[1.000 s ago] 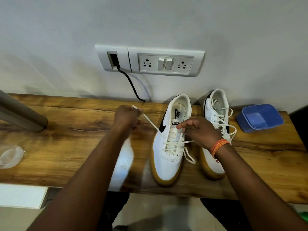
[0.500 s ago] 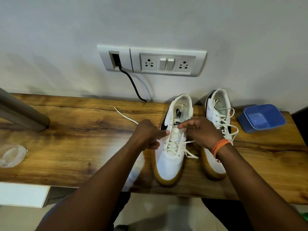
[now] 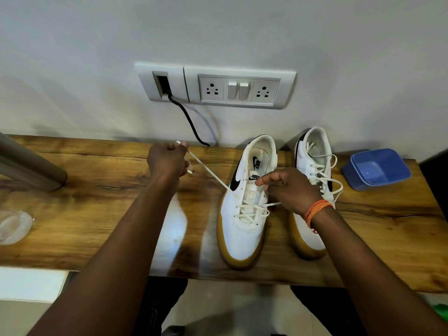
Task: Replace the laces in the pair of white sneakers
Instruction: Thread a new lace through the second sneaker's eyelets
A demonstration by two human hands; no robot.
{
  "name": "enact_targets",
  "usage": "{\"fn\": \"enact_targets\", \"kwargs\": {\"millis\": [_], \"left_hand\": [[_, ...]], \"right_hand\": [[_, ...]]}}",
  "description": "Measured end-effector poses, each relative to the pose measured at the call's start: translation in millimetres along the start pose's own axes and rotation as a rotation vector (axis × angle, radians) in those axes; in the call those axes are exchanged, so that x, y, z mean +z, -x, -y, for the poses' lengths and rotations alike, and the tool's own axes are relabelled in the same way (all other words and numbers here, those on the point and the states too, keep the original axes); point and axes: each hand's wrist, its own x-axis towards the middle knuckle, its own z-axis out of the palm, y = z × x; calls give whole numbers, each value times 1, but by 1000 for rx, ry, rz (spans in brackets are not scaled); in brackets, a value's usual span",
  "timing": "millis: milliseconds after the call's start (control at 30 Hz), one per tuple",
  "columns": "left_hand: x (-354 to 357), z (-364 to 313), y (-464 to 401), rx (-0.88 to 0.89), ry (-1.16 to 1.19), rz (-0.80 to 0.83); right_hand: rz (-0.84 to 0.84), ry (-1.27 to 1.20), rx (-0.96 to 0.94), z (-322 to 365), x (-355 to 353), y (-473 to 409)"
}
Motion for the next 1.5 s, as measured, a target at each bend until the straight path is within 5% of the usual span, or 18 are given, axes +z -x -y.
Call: {"fn": "enact_targets", "kwargs": {"millis": [233,367,567,667,800,900,1233,1500], "left_hand": [[9,11,19,-150,-572,370],[27,15,39,-255,-492,505],[42,23,45,-287,-470,487],[38,25,40,-169,-536,568],[33,24,33,301,-762,658],[33,23,33,482,-837,728],[37,33,27,587,-970,730],[20,26,15,800,-1088,489]], "right_hand": [[-20,24,11,-3,3,-2],[-17,15,-11,-2,2,-2],[-20,38,-10,-4,2,-4],[-19,35,-6,-4,4,-3],[-17,14,-28,-3,2,-3],[-5,8,-47,-1,0,-2],[-27,54,-2,-3,4,-2],[-32,42,-22,-6,2,-4]]}}
